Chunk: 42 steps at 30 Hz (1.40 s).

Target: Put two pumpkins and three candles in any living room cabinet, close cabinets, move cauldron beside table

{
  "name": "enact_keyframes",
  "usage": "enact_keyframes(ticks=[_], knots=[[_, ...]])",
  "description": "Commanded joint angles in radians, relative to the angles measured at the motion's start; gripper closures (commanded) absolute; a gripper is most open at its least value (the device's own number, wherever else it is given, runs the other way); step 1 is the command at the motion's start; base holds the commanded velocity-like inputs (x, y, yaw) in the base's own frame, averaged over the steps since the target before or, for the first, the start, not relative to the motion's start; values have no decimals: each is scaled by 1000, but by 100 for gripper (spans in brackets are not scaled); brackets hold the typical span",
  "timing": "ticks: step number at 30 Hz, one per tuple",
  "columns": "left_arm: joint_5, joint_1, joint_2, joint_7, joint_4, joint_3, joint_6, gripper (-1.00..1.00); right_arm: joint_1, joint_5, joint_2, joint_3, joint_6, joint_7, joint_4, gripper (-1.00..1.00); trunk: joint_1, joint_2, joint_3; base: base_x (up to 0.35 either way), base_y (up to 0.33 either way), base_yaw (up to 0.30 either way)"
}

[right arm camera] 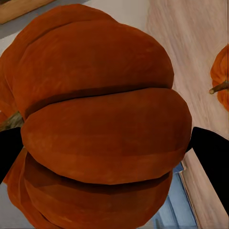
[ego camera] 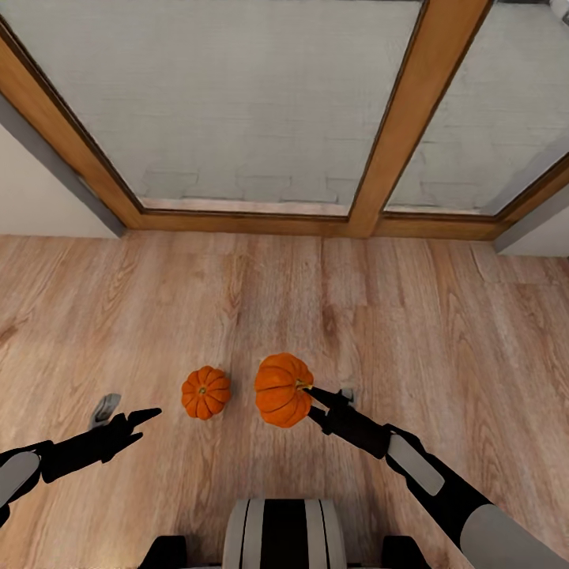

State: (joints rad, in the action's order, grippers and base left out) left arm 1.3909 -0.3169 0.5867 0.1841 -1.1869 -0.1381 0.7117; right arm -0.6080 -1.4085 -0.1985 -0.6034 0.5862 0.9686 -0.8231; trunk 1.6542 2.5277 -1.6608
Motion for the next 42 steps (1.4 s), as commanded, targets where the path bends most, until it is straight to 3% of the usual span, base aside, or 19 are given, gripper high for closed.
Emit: enact_keyframes(ticks=[1, 13, 42], knots=[[1, -1, 1, 3, 0, -1, 2, -100, -1, -12, -1, -4, 9, 1, -1, 100, 0, 0, -4, 0, 0, 0], [2, -1, 1, 3, 0, -3, 2, -100, -1, -12, 1, -3, 8, -7, 3, 100, 5, 3, -43, 0, 0, 0], [0, -1, 1, 3, 1, -2, 2, -100, -1, -12, 4, -1, 0, -27, 5, 100, 5, 3, -43, 97, 8, 0]])
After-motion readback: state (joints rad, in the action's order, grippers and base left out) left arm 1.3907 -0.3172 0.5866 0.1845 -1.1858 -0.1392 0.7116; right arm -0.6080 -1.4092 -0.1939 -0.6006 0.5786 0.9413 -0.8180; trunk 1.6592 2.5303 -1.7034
